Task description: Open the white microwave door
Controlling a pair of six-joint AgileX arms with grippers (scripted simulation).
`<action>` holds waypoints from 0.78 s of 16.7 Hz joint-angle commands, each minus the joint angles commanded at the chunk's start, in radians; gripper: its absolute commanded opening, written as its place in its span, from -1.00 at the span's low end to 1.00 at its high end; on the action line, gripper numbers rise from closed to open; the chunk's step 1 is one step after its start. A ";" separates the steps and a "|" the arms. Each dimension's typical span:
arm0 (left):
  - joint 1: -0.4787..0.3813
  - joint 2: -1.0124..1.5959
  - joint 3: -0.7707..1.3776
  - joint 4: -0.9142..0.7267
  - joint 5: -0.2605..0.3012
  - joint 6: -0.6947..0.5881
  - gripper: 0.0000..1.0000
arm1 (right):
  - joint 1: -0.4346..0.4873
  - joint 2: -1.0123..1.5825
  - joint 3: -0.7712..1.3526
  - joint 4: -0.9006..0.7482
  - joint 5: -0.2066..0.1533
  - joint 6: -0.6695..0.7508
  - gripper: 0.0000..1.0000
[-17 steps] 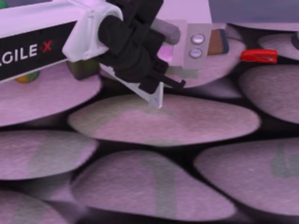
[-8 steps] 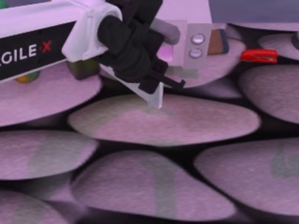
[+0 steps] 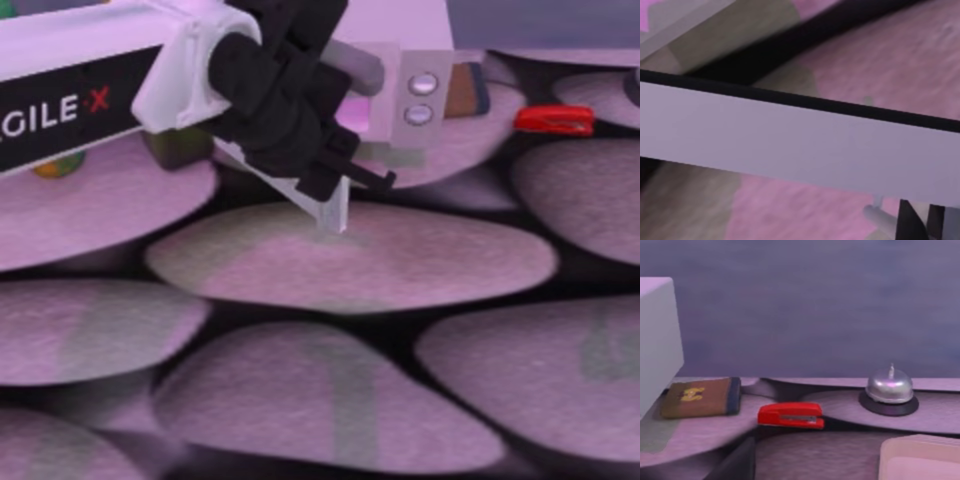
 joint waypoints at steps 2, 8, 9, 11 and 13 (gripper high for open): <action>0.000 0.000 0.000 0.000 0.000 0.000 -1.00 | 0.000 0.000 0.000 0.000 0.000 0.000 1.00; 0.015 -0.025 -0.034 0.006 0.035 0.053 -1.00 | 0.000 0.000 0.000 0.000 0.000 0.000 1.00; 0.024 -0.037 -0.048 0.008 0.049 0.079 -1.00 | 0.000 0.000 0.000 0.000 0.000 0.000 1.00; 0.041 -0.059 -0.074 0.011 0.074 0.125 -1.00 | 0.000 0.000 0.000 0.000 0.000 0.000 1.00; 0.049 -0.068 -0.087 0.012 0.086 0.148 -1.00 | 0.000 0.000 0.000 0.000 0.000 0.000 1.00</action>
